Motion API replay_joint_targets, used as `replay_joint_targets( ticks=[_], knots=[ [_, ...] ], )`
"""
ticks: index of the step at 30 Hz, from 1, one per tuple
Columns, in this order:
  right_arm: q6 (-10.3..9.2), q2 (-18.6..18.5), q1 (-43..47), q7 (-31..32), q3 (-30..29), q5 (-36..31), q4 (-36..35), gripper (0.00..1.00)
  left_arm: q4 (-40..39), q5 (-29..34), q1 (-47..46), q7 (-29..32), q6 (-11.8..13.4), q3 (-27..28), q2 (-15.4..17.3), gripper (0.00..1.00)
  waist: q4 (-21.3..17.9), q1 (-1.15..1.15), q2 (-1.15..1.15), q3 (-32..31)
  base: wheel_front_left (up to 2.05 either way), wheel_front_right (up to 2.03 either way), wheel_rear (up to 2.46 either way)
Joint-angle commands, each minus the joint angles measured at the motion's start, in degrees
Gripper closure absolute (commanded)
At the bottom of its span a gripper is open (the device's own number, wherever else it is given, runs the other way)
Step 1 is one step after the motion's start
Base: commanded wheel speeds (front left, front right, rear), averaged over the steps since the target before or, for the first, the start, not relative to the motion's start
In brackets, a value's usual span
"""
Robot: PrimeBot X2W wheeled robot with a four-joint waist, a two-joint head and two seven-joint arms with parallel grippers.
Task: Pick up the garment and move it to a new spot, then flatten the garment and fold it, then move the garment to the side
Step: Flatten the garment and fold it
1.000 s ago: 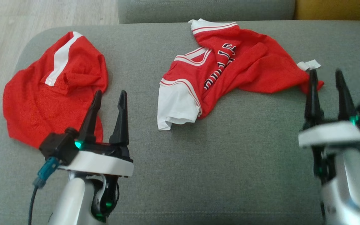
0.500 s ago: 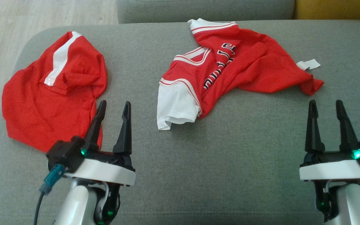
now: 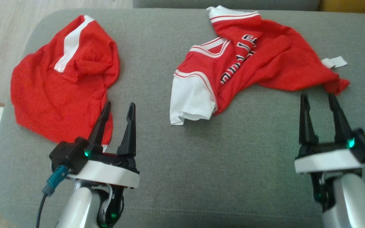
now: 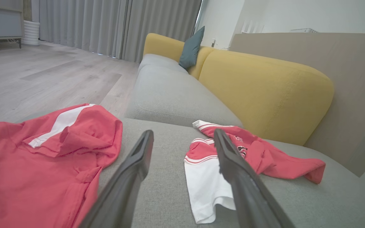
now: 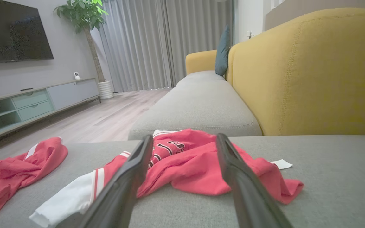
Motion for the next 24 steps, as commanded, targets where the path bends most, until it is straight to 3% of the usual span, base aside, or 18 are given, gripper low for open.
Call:
replay_joint_targets(
  ticks=[1,12,16,19,24],
  knots=[
    [0.43,-0.19,-4.53,0.81,0.93,-0.49,-0.84,0.00,-1.65,-0.51,-2.72,-0.34,-0.23,1.48,0.37,0.00,1.39,0.00,0.00,1.26,0.00,0.00,0.00],
    [0.43,-0.19,-22.79,10.33,-6.40,-3.89,10.68,0.00,-1.70,-2.28,-5.25,-0.34,-0.43,0.42,0.37,0.00,6.97,0.00,0.00,5.70,0.00,0.00,0.00],
    [0.43,-0.19,-30.07,14.89,-10.66,-8.73,16.95,0.00,-1.72,-3.32,-5.94,-0.34,-0.31,-0.29,0.37,0.00,8.88,0.00,0.00,7.25,0.00,0.00,0.00],
    [0.43,-0.19,-36.60,19.02,-17.79,-13.26,24.26,0.00,-1.49,-3.83,-6.36,-0.34,-0.36,-1.09,0.37,0.00,10.64,0.00,0.00,8.41,0.00,0.00,0.00],
    [0.43,-0.19,-41.89,21.63,-25.16,-22.50,30.59,0.00,-1.47,-4.37,-6.86,-0.34,-0.30,-1.29,0.37,0.00,12.03,0.00,0.00,9.20,0.00,0.00,0.00]
  ],
)
